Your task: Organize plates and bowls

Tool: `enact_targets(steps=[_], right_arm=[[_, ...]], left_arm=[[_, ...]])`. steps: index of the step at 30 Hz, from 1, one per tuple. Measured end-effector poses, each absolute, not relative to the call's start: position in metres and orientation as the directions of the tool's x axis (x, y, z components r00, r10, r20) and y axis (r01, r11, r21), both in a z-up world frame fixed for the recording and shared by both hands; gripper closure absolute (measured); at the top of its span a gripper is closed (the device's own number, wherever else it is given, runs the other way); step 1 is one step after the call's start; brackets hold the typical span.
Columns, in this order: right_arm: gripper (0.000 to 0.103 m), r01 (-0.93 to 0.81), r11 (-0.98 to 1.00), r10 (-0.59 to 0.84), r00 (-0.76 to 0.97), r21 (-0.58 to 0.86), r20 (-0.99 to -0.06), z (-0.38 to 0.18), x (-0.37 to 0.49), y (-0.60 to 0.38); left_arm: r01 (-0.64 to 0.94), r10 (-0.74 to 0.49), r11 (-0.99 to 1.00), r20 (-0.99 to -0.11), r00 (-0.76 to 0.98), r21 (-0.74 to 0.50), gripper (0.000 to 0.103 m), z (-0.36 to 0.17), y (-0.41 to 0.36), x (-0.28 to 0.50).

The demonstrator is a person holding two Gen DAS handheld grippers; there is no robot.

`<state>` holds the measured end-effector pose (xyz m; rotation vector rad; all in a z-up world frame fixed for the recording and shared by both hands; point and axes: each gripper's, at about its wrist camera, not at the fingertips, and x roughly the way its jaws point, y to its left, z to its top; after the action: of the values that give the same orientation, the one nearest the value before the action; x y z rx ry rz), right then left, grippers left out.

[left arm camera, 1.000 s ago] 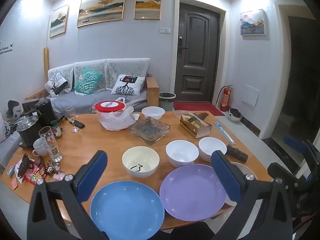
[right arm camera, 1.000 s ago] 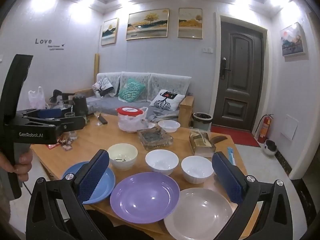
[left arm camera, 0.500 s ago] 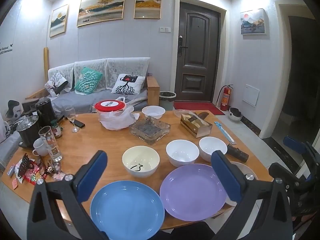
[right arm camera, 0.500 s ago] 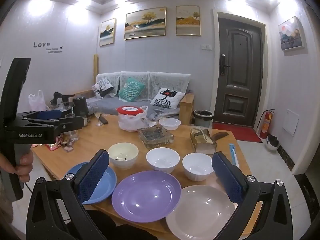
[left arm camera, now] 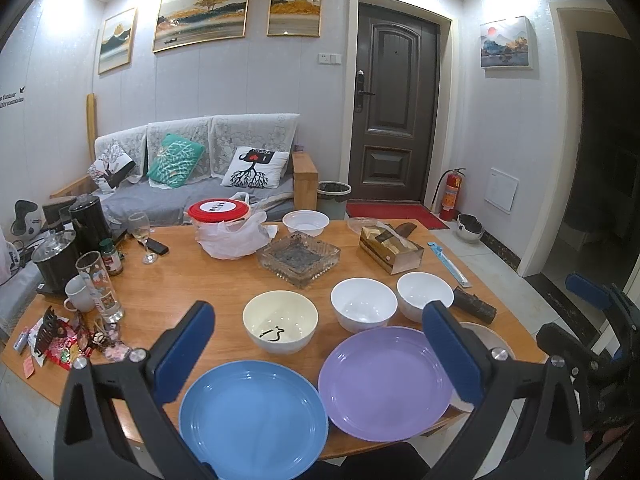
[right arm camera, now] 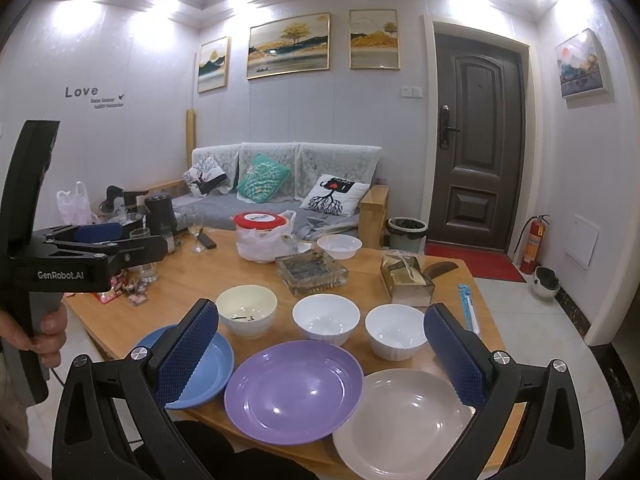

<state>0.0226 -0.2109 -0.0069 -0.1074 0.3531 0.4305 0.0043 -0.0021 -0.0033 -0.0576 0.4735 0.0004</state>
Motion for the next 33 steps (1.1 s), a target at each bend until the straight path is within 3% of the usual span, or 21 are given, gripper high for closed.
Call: enact_targets(steps=[33], right_arm=[[0.001, -0.463, 0.88, 0.462, 0.79, 0.102, -0.403, -0.014, 0.031, -0.215]], left_arm=[[-0.007, -0.018, 0.999, -0.471, 0.882, -0.052, 0.0, -0.005, -0.011, 0.007]])
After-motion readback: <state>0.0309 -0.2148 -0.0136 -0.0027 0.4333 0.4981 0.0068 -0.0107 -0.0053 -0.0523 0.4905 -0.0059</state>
